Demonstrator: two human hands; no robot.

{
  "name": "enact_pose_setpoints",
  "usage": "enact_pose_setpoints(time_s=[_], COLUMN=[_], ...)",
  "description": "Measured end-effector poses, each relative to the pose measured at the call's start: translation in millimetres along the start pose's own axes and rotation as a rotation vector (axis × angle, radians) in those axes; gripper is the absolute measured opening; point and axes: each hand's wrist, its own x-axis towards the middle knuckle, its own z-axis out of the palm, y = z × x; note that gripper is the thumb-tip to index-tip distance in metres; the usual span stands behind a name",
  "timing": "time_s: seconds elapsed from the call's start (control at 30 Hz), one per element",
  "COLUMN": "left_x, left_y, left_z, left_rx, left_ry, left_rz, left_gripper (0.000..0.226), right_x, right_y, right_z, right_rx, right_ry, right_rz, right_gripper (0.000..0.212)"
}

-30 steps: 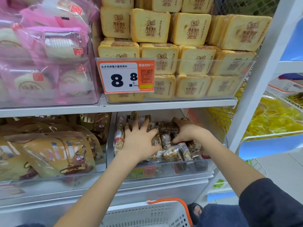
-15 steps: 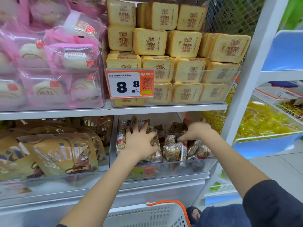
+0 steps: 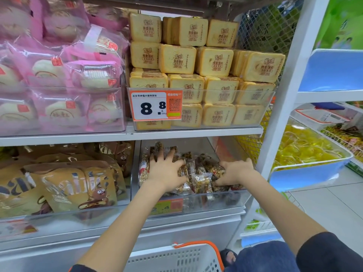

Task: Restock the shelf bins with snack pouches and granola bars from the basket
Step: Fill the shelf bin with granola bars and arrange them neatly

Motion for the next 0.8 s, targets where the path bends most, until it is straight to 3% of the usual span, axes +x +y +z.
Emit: enact_pose_setpoints(time_s=[0.17, 0.37, 0.53, 0.63, 0.7, 0.8], left_x=[-0.1, -0.8, -0.9, -1.7, -2.8, -6.1], left_y=[-0.3, -0.7, -1.0, -2.0, -3.6, -8.4], left_z=[0.8, 1.6, 1.4, -3.0, -7.2, -9.3], left_rx=[-0.011, -0.011, -0.018, 0.025, 0.098, 0.158], left_ry=[0.0, 0.016, 0.03, -0.063, -0.144, -0.117], left_rz=[-0.001, 0.008, 0.012, 0.021, 0.019, 0.014], left_gripper=[0.055, 0.055, 0.056, 0.067, 0.074, 0.069], right_x=[-13.7, -31.9, -28.7, -28.8, -33.1, -45.3], right_y=[6.3, 18.8, 27.4, 28.5, 26.8, 25.9], right_z=[-3.1, 15.3, 19.4, 21.5, 22.5, 21.7], right_rx=[-0.097, -0.14, 0.063, 0.152, 0.164, 0.274], right_ry=[0.052, 0.339, 0.356, 0.386, 0.475, 0.68], right_rz=[-0.035, -0.132, -0.134, -0.116, -0.097, -0.057], right_gripper=[0.084, 0.084, 0.079, 0.078, 0.076, 0.073])
